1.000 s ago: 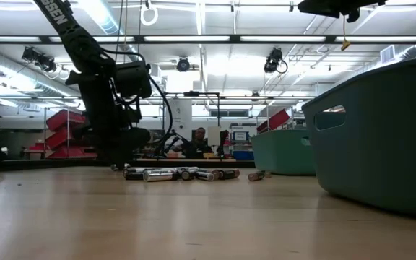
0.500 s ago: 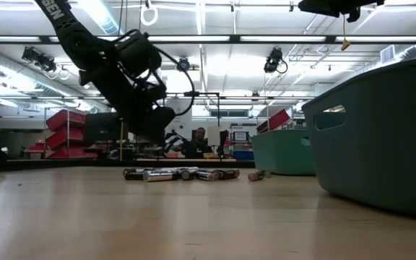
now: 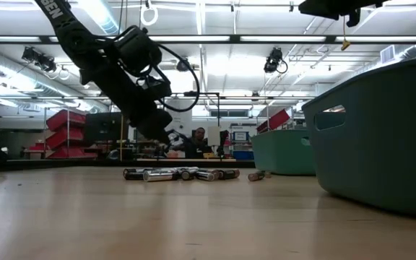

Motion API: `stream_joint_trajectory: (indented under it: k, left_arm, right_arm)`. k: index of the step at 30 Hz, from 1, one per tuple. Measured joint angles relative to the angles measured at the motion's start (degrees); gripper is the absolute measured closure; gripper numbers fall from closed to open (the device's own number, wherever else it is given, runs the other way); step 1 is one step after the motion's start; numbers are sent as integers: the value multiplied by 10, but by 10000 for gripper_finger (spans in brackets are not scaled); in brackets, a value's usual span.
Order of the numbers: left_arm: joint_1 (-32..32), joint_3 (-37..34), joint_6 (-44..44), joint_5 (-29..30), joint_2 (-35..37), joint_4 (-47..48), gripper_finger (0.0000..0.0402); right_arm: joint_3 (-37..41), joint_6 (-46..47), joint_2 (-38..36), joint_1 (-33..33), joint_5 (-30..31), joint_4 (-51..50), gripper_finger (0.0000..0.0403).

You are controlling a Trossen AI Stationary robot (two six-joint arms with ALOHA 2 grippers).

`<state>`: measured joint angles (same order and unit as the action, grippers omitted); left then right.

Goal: Sort batteries
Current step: Put the silver battery into the green bin

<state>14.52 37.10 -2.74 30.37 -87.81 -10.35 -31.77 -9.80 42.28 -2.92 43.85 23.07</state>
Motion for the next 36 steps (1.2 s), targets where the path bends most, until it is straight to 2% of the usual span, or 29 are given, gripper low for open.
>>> stream_joint_trajectory:
  k: [15,27,36]
  left_arm:
    - [-1,0,-31,0,0,-6,369]
    - [-28,0,-73,-17,0,-122,369]
    - [-30,2,-88,-28,0,-157,369]
  right_arm:
    - [0,7,2,0,0,-5,359]
    - [0,-3,2,0,0,-24,364]
    - [0,-4,2,0,0,-22,369]
